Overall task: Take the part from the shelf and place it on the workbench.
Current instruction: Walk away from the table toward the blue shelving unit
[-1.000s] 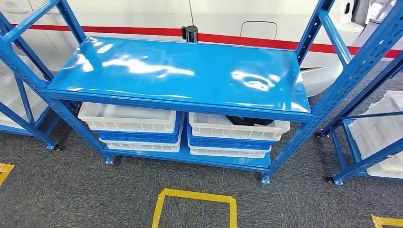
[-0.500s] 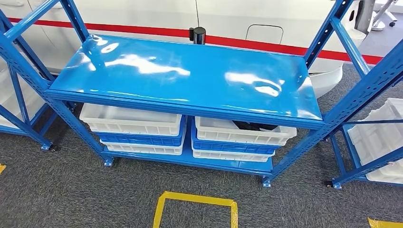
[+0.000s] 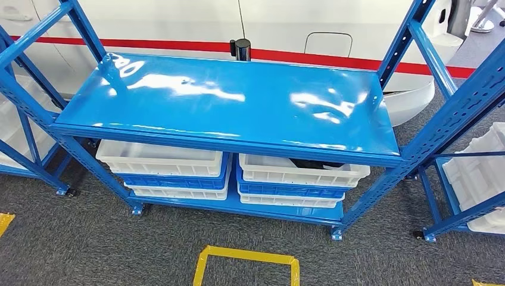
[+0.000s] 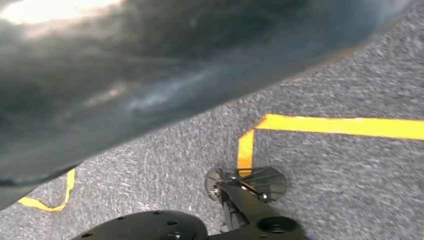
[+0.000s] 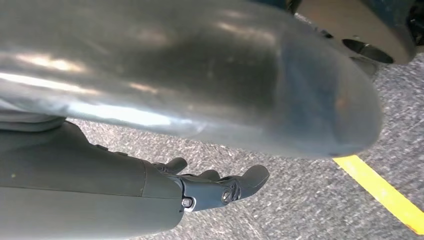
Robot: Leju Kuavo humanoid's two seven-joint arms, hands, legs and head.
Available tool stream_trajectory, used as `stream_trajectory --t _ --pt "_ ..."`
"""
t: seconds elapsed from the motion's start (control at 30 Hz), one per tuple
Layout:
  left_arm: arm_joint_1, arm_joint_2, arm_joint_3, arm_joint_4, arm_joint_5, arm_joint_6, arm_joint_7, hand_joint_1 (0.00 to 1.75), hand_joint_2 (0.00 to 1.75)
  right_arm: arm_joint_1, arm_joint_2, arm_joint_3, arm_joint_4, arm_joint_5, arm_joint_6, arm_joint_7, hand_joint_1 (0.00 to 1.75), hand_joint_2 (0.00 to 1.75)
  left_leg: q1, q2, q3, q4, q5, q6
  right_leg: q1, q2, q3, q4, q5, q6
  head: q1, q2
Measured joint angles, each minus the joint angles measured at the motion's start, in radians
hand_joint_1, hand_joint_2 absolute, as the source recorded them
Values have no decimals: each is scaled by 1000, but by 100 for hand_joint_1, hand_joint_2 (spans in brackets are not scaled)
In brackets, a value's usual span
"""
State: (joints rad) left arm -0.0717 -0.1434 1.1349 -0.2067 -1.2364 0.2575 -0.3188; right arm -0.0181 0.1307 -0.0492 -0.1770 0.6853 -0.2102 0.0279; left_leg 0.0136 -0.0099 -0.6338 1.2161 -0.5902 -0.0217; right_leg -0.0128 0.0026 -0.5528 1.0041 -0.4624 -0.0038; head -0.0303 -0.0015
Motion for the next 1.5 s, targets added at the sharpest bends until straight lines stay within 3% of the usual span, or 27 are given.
stream_trajectory --t 0.07,0.1,0.17,0.23,0.3,0.4,0.47,0.53,0.57,0.6,0.63,0.7,0.77,0.87,0.93,0.97,1.03,1.07,1.1,1.13,1.2,1.27,1.4,1.47,1.5 --pt "1 0 0 0 0 0 0 0 0 1 0 0 0 0 0 0 0 0 2 2 -59 89 -20 -6 1 0 9 0 -7 -5 0 0" --pt "2 0 0 0 0 0 0 0 0 1 0 0 0 0 0 0 0 0 4 3 -65 86 -2 -9 1 2 14 1 -11 -4 -1 0" --pt "2 2 0 0 0 0 0 0 0 3 1 0 0 0 0 0 0 0 9 5 -24 -22 75 -11 0 5 28 2 -22 3 -1 0" --pt "1 2 0 0 0 -2 -1 0 0 3 1 0 0 0 0 0 0 0 11 5 28 -133 122 -8 5 6 35 5 -36 15 -1 0" --pt "-1 1 0 0 0 -3 -3 0 0 1 0 0 0 1 0 0 0 0 6 2 42 -165 123 4 10 6 35 5 -45 26 -1 0" --pt "0 1 0 0 0 -3 -4 0 0 0 0 0 0 1 -1 0 0 0 7 1 42 -169 123 25 4 6 29 20 -56 37 2 0" --pt "0 0 0 0 0 -3 -5 0 0 0 0 0 0 2 -1 0 0 0 9 1 44 -172 122 37 1 5 -18 110 -94 37 5 0" --pt "0 0 0 0 0 -3 -6 0 0 1 1 0 0 2 -1 0 0 0 8 2 45 -172 118 43 0 5 -101 250 -142 35 7 0" --pt "0 0 0 0 0 -3 -6 0 0 2 1 0 0 2 -1 0 0 0 7 1 47 -172 115 45 -1 4 -134 296 -150 38 7 0" --pt "0 0 0 0 0 -3 -6 0 0 3 0 0 0 2 -1 0 0 0 7 0 50 -172 112 45 -1 4 -148 305 -141 45 7 0" --pt "1 0 0 0 0 -3 -6 0 0 4 0 0 0 2 -1 0 0 0 8 -2 54 -172 109 43 -2 4 -141 270 -116 55 7 0" --pt "1 0 0 0 0 -3 -6 0 0 4 0 0 0 2 -1 0 0 0 8 -4 65 -171 101 36 -2 1 -89 130 -46 69 7 0" --pt "1 0 0 0 0 -3 -6 0 0 2 0 0 0 2 -1 0 0 0 5 -6 73 -173 92 24 2 -1 -48 38 -9 61 6 0" --pt "0 0 0 0 0 -3 -6 0 0 1 -1 0 0 2 -1 0 0 0 6 -5 84 -180 86 5 6 -1 -34 22 -1 29 6 0" --pt "0 0 0 0 0 -3 -6 0 0 1 -1 0 0 3 -1 0 0 0 8 0 75 -147 65 -4 2 0 -20 13 2 13 3 0" --pt "0 0 0 0 0 -3 -6 0 0 1 0 0 0 3 -1 0 0 0 8 2 54 -100 41 -6 0 -1 -13 10 1 6 2 0" --pt "1 0 0 0 0 -3 -6 0 0 1 0 0 0 3 -1 0 0 0 7 4 -16 30 -14 -7 5 -2 -4 10 -6 -4 0 0" --pt "1 0 0 0 0 -3 -6 0 0 1 0 0 0 3 -1 0 0 0 7 5 -48 79 -25 -8 7 -2 1 10 -9 -7 0 0" --pt "2 0 0 0 0 -3 -6 0 0 2 0 0 0 3 -1 0 0 0 7 5 -66 97 -17 -7 10 0 6 11 -13 -10 0 0" --pt "3 0 0 0 0 -3 -6 0 0 2 0 0 0 2 -1 0 0 0 7 5 -65 76 10 -4 12 2 13 11 -18 -11 0 0" --pt "3 1 0 0 0 -3 -6 0 0 4 1 0 0 3 0 0 0 0 5 5 -16 -49 92 7 14 5 26 11 -29 -8 0 0" --pt "2 3 0 0 0 -3 -6 0 0 4 2 0 0 3 0 0 0 0 -1 6 29 -149 132 17 20 7 31 12 -41 1 0 0" --pt "1 2 0 0 0 -2 -6 0 0 2 2 0 0 7 0 0 0 0 -6 6 41 -178 131 33 20 6 32 14 -54 21 0 0" --pt "1 1 0 0 0 -1 -6 0 0 1 2 0 0 8 -1 0 0 0 -1 6 48 -188 132 43 17 5 3 74 -81 26 3 0" --pt "1 1 0 0 0 -1 -6 0 0 1 1 0 0 8 -1 0 0 0 0 6 49 -189 131 47 14 5 -32 135 -105 25 5 0"
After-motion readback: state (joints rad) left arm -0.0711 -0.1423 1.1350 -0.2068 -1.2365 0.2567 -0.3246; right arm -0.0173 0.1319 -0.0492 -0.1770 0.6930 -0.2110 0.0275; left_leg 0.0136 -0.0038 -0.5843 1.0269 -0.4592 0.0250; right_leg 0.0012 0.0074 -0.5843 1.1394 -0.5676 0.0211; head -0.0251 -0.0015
